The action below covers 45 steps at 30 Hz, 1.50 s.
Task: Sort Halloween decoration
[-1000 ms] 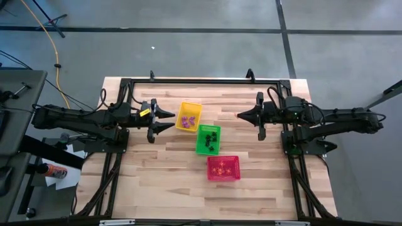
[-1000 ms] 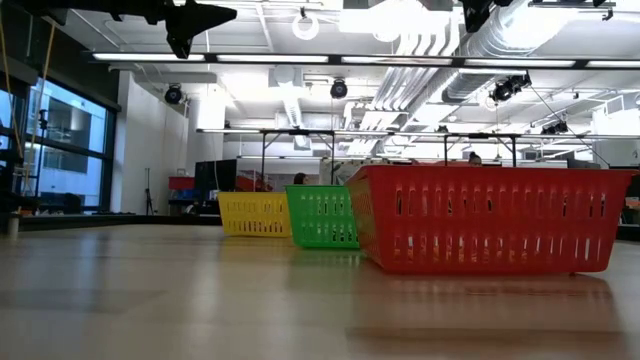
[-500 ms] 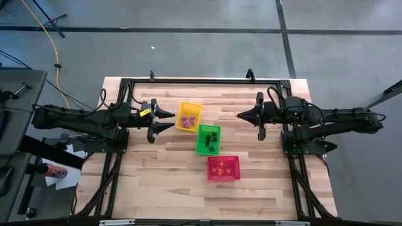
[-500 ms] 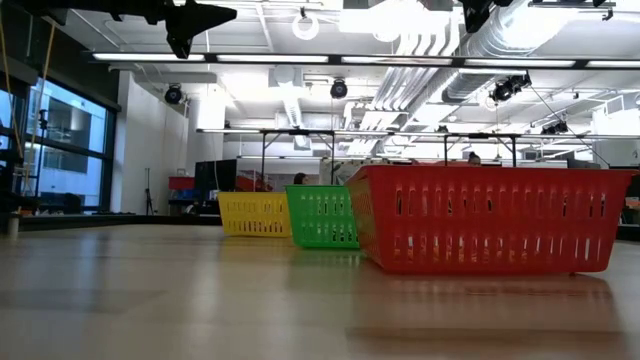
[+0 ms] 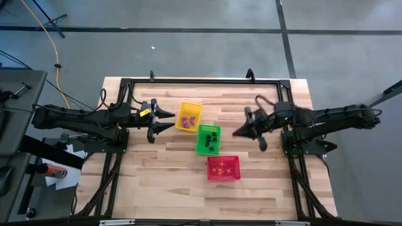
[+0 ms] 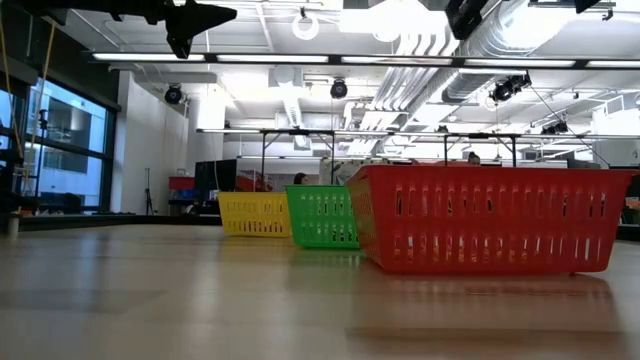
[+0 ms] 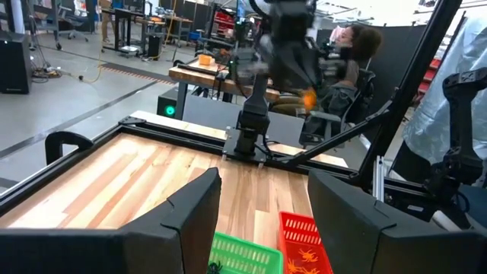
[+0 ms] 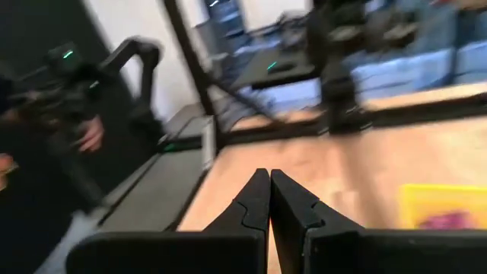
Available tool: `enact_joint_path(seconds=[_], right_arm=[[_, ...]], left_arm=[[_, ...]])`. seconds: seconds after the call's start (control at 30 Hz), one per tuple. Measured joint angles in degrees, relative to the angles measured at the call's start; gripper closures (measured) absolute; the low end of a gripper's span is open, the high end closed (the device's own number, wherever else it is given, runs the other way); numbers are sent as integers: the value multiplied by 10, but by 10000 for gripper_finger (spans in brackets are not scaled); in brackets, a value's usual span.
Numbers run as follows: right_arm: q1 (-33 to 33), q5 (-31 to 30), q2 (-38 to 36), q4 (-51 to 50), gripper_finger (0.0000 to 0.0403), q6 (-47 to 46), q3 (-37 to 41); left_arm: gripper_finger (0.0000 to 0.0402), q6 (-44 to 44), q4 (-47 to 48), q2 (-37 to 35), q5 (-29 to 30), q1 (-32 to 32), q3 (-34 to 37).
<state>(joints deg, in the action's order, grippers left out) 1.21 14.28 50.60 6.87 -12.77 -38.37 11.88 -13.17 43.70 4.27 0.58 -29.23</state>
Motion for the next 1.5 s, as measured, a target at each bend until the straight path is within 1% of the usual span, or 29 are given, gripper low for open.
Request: enact_joint_path(seconds=[0.13, 0.3, 0.43, 0.57, 0.77, 0.97, 1.03, 1.13, 1.27, 1.37, 1.5], right_arm=[[49, 29, 69, 25, 403, -32, -6], [102, 94, 162, 22, 403, -37, -33], [120, 95, 223, 12, 403, -37, -37], [120, 92, 273, -12, 403, -38, -37], [120, 91, 333, -11, 403, -38, -37], [119, 90, 378, -16, 403, -40, -37], [119, 89, 388, -16, 403, -59, -37], [119, 89, 394, -16, 403, -95, -37], [119, 85, 391, -16, 397, -98, -37], [119, 74, 390, -30, 373, -106, -48], [119, 51, 390, -84, 314, -87, -69]], left_arm=[[213, 0, 0, 0, 0, 0, 0], [213, 0, 0, 0, 0, 0, 0], [213, 0, 0, 0, 0, 0, 0], [213, 0, 0, 0, 0, 0, 0], [213, 0, 0, 0, 0, 0, 0], [213, 0, 0, 0, 0, 0, 0], [213, 0, 0, 0, 0, 0, 0], [213, 0, 0, 0, 0, 0, 0], [213, 0, 0, 0, 0, 0, 0], [213, 0, 0, 0, 0, 0, 0], [213, 0, 0, 0, 0, 0, 0]])
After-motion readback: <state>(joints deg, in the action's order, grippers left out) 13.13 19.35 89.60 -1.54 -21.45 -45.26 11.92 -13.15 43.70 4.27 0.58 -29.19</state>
